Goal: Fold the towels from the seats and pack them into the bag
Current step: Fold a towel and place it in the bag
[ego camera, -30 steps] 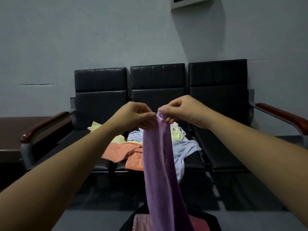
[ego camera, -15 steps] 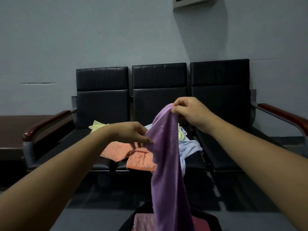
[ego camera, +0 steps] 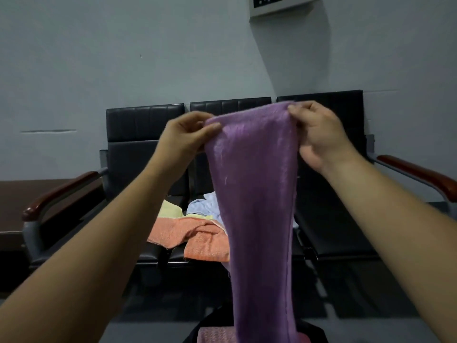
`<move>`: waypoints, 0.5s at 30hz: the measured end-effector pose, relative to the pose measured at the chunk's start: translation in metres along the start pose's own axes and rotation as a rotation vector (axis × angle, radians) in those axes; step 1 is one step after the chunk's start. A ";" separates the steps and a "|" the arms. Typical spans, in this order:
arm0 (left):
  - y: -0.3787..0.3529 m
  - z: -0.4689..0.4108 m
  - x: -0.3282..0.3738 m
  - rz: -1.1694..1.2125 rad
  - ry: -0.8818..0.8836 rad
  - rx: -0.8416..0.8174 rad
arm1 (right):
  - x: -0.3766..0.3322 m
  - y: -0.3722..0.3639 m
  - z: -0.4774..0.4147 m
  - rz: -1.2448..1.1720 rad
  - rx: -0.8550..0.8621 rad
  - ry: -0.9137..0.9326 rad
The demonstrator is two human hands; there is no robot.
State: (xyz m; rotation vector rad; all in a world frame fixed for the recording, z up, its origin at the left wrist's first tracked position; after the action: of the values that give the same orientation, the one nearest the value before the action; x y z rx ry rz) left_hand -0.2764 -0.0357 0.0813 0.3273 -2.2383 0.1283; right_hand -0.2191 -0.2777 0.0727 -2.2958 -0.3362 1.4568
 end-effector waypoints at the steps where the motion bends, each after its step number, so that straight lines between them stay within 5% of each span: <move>1: -0.003 -0.002 0.002 -0.027 0.007 -0.031 | 0.001 0.001 -0.004 -0.071 -0.019 -0.045; 5: -0.002 0.005 -0.049 -0.577 0.096 -0.065 | 0.047 0.025 -0.008 0.673 -0.003 0.116; 15: -0.005 0.014 -0.069 -0.225 0.124 0.006 | 0.084 0.009 0.011 0.175 -0.272 -0.236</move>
State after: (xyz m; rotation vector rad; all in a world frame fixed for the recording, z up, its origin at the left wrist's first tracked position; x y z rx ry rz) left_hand -0.2435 -0.0306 0.0184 0.5567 -2.0629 0.0340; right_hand -0.1934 -0.2492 -0.0029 -2.4147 -0.4334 1.8804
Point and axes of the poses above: each hand's wrist, its own z-axis away from the middle knuckle, its own y-axis out of the back of the hand, x = y × z, the point moved 10 cm from there along -z, towards the middle knuckle, and after that the axes turned 12 degrees about x, right-handed, at the moved point
